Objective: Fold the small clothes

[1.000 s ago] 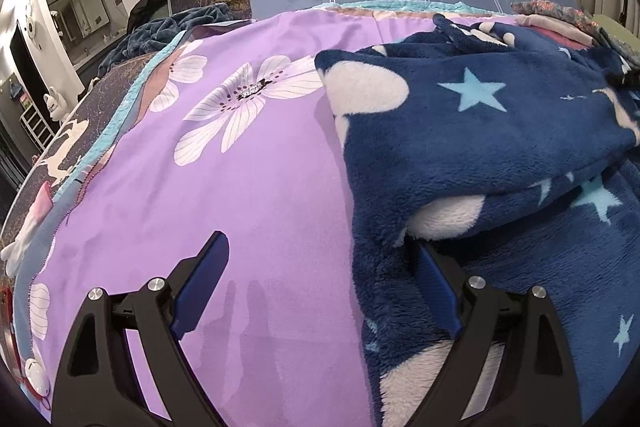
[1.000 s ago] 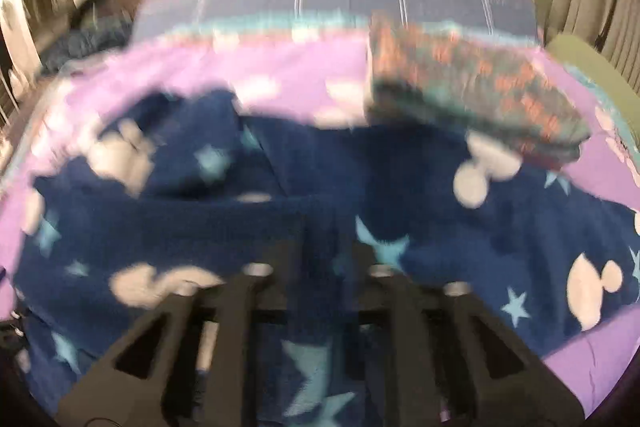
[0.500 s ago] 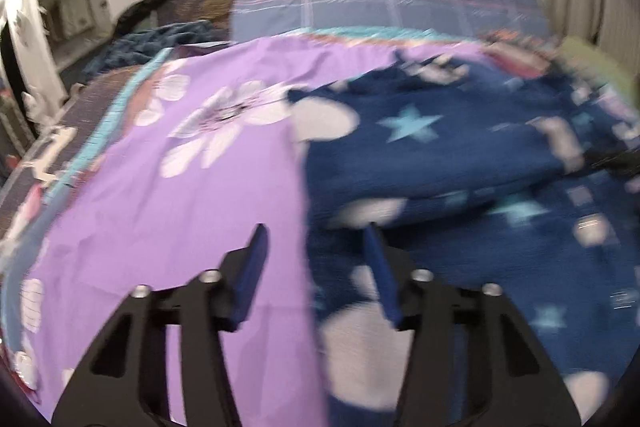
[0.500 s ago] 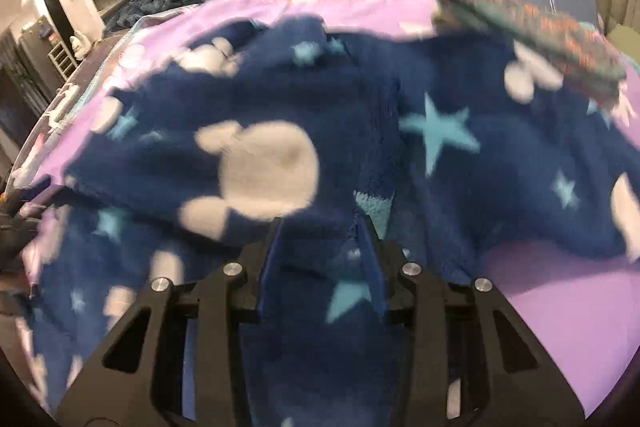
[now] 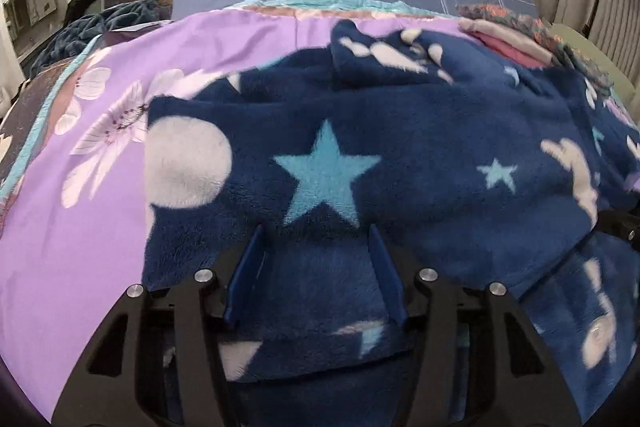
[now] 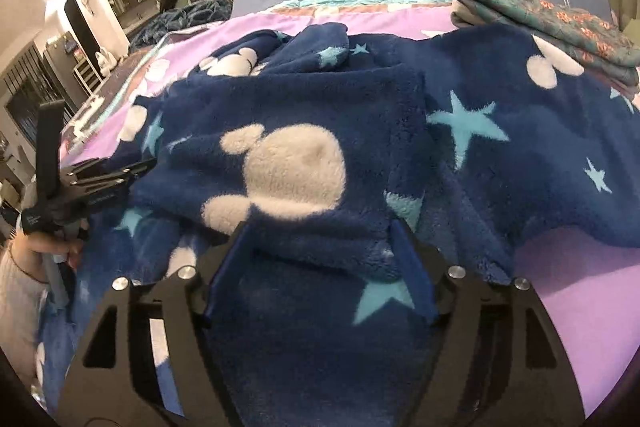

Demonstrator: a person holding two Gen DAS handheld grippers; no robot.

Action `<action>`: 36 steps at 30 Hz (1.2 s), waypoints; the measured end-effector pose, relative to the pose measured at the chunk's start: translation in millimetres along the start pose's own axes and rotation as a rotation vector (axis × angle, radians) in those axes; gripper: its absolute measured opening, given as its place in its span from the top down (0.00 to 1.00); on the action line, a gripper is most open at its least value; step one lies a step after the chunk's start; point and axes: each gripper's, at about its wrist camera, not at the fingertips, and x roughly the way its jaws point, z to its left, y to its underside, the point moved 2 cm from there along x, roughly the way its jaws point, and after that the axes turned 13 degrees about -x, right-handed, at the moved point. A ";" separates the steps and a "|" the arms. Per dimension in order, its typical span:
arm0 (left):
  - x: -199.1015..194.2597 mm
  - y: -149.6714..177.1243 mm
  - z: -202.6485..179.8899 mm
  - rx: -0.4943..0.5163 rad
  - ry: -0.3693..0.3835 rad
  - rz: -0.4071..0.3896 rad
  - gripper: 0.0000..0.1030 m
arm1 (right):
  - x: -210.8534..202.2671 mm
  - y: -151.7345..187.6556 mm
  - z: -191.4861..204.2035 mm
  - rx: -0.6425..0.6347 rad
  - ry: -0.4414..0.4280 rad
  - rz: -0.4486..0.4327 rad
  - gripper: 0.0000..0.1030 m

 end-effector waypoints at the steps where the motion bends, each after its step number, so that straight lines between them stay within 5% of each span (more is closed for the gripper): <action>1: -0.6 2.6 -1.4 0.010 -0.008 -0.008 0.46 | -2.0 0.8 -3.1 0.012 -0.014 -0.009 0.30; 5: -3.8 6.6 -0.6 0.021 -0.021 -0.023 0.46 | -15.7 2.7 -14.3 0.080 -0.028 -0.041 0.39; 9: -6.0 7.3 -0.8 0.026 -0.026 -0.036 0.46 | -78.5 12.3 -69.9 0.298 0.003 -0.163 0.44; 13: -3.4 5.7 1.1 0.020 -0.018 -0.035 0.46 | -156.0 50.5 -159.7 0.547 0.221 -0.259 0.43; 16: -2.5 5.3 -0.2 0.023 -0.021 -0.038 0.46 | -209.0 110.2 -230.1 0.860 0.371 -0.284 0.43; 20: -2.9 5.3 -0.2 0.024 -0.022 -0.039 0.46 | -227.6 152.2 -267.8 1.109 0.283 -0.400 0.45; 25: -3.9 5.0 0.1 0.023 -0.020 -0.043 0.46 | -217.9 131.5 -294.0 1.109 0.313 -0.394 0.41; 28: -4.3 4.7 1.4 0.019 -0.013 -0.043 0.45 | -210.2 127.2 -308.1 1.175 0.382 -0.389 0.68; 29: -4.2 4.7 1.5 0.017 -0.012 -0.043 0.45 | -208.5 130.2 -313.5 1.221 0.391 -0.389 0.89; 32: -3.9 4.0 3.0 0.009 0.001 -0.042 0.45 | -203.8 138.9 -310.3 1.388 0.357 -0.423 0.91; 36: -3.7 4.2 4.2 0.001 0.012 -0.041 0.45 | -194.0 46.5 -241.0 1.011 0.297 -0.431 0.91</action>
